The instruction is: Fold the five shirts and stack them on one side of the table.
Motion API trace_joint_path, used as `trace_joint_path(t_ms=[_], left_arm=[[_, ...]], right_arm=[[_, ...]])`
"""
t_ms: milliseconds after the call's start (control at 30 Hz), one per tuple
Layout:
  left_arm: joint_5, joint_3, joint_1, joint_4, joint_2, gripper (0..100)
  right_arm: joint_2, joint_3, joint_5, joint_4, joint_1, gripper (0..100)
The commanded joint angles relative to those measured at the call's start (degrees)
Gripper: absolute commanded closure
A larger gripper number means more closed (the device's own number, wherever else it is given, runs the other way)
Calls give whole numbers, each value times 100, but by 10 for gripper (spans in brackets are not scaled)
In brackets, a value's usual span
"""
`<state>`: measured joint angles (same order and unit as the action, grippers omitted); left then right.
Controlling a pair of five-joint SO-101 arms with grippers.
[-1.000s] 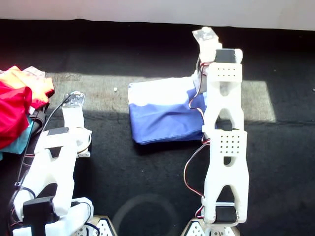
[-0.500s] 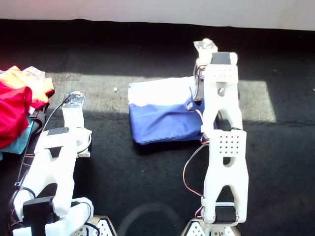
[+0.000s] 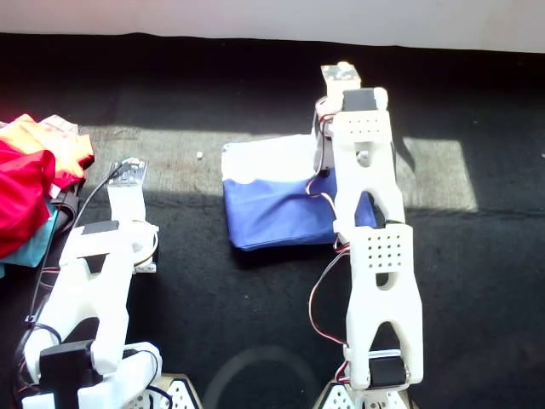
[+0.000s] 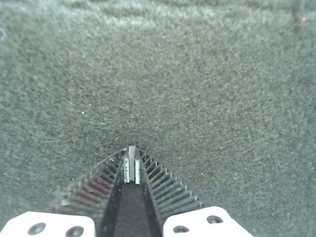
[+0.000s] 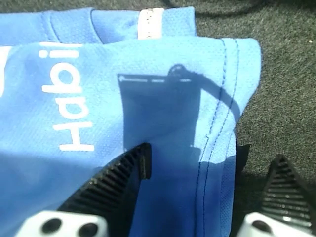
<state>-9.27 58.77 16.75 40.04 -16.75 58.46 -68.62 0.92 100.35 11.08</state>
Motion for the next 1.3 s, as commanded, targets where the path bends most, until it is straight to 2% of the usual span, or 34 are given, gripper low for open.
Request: trace_joint_path(t_ms=[0, 400, 467, 567, 600, 633, 833, 1267], left_arm=[[26, -13, 66, -123, 31, 990], [26, -13, 66, -123, 31, 990], [26, -13, 66, -123, 31, 990], [26, -13, 66, -123, 31, 990], [26, -13, 66, -123, 31, 990], [26, -13, 66, -123, 31, 990], [26, -13, 66, -123, 31, 990], [26, -13, 66, -123, 31, 990]], right_arm=[[-303, -242, -53, -31, 57, 643], [848, -295, 0, -435, 75, 654], [910, -295, 0, -409, 75, 736], [971, -295, 176, -435, 66, 970], [971, -295, 273, -435, 48, 998], [971, -295, 343, -409, 40, 971], [963, -514, 914, -444, -444, 991], [971, -2167, 2646, -514, -2475, 991]])
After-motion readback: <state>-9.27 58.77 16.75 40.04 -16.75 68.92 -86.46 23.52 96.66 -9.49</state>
